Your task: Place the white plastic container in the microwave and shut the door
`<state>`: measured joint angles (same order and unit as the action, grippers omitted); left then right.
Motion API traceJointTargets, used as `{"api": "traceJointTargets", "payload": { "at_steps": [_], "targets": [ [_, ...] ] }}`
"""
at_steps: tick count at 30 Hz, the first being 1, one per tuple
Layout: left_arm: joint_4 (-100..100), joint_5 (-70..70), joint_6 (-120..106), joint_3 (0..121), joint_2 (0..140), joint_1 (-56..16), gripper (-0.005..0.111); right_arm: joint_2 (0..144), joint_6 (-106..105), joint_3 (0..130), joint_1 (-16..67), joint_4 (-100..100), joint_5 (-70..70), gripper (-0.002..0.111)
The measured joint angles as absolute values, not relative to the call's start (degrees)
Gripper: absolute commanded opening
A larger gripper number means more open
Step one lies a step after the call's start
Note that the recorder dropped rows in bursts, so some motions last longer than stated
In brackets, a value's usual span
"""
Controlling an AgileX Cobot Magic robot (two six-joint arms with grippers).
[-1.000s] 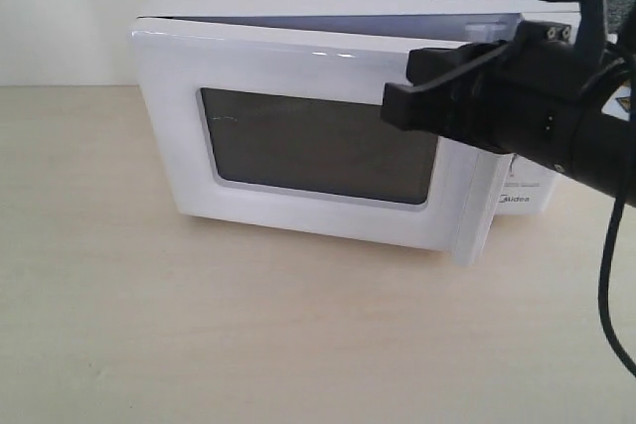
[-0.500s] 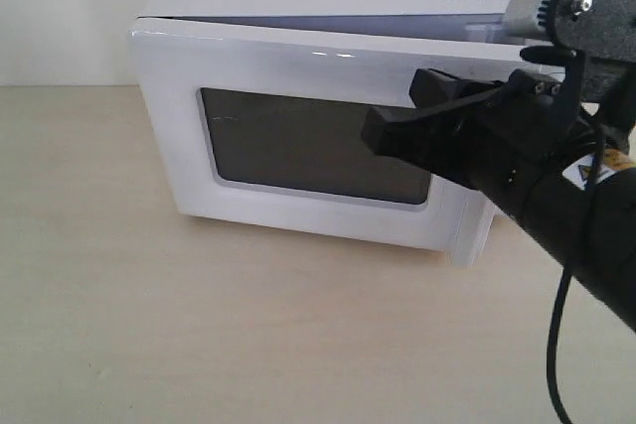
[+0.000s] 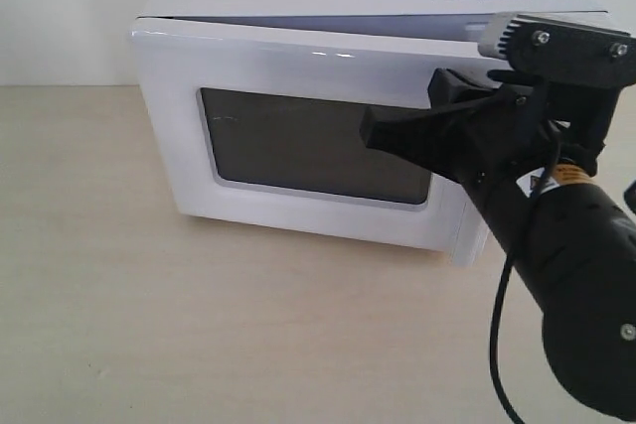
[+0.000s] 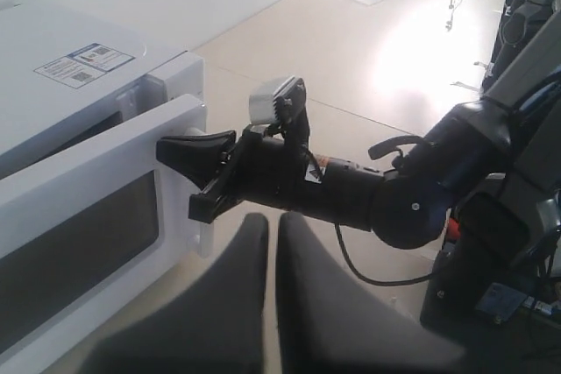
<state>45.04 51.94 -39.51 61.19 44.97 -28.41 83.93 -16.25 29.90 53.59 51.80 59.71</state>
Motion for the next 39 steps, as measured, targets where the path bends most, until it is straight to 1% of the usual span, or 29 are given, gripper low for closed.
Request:
{"api": "traceJointTargets", "payload": {
  "at_steps": [10, 13, 16, 30, 39],
  "targets": [
    [45.0, 52.2, -39.5, 61.2, 45.0, -28.4, 0.004, 91.9, -25.3, 39.1, 52.7, 57.4, 62.0, 0.000],
    [45.0, 52.2, -39.5, 61.2, 45.0, -28.4, 0.004, 91.9, -25.4, 39.8, 48.9, 58.0, 58.8, 0.000],
    [45.0, 52.2, -39.5, 61.2, 45.0, -28.4, 0.004, 91.9, -25.4, 39.8, 47.5, 57.4, 57.6, 0.000],
    [45.0, 52.2, -39.5, 61.2, 45.0, -28.4, 0.004, 91.9, -27.7, 43.7, 46.7, 55.7, 54.2, 0.000],
    [45.0, 52.2, -39.5, 61.2, 45.0, -28.4, 0.004, 91.9, -30.6, 43.8, 46.0, 55.6, 52.9, 0.000]
  ]
}}
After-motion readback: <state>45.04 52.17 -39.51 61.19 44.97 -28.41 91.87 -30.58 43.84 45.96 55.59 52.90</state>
